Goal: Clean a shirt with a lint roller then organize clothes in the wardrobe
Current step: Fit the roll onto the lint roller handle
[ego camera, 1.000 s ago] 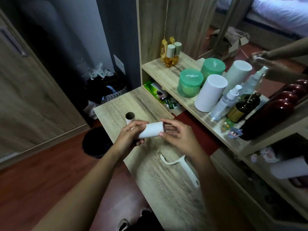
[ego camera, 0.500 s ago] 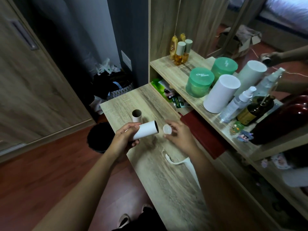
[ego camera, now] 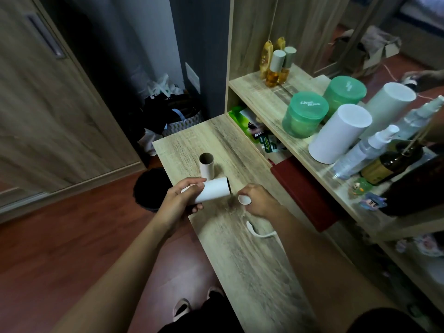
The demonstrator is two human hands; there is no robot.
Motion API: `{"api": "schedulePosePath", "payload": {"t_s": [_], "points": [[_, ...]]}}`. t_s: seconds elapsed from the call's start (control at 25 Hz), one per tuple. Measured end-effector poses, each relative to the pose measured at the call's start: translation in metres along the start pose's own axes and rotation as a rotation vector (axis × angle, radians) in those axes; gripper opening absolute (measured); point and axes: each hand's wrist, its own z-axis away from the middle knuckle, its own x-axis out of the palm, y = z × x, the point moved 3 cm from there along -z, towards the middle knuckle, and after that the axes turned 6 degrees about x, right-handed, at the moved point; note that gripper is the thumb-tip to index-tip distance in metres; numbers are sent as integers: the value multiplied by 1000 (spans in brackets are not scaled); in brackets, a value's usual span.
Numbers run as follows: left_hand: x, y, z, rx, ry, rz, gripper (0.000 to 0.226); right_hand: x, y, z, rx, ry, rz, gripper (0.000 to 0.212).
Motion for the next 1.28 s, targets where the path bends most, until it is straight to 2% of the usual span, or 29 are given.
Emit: {"api": "schedulePosePath", "payload": {"t_s": [0.08,0.24,0.4,0.52,0.64,0.72,0.88,1.0,1.12,1.28], "points": [[2,0,0,-2,-3,1,16,-3,-1,4,6,-6,-42,55],[1,2,3,15,-24,2,27,-17,-1,16,-21,64,-100,60],[-2,-2,2,17,1,-108,24,-37,-1,30,-76,107,-107,62],[10,2,3,101,-5,-388,32,-51,-10,42,-177,122,-64,73],[30,6,4,243,-118,-697,41,-55,-21,48,-223,120,-16,81],[41,5,5,280,-196,-778,46,-54,-25,51,-224,124,-6,78],[49,0,7,270,-244,-774,52,-51,-25,52,-211,154,-61,67],[47,-3,8,255,-194,-716,54,-50,-20,52,-170,164,-76,64],[49,-2,10,336,-126,-701,50,-52,-15,51,-146,180,-98,60],[49,2,11,391,-54,-738,54,-55,-13,50,-159,214,-101,56]]}}
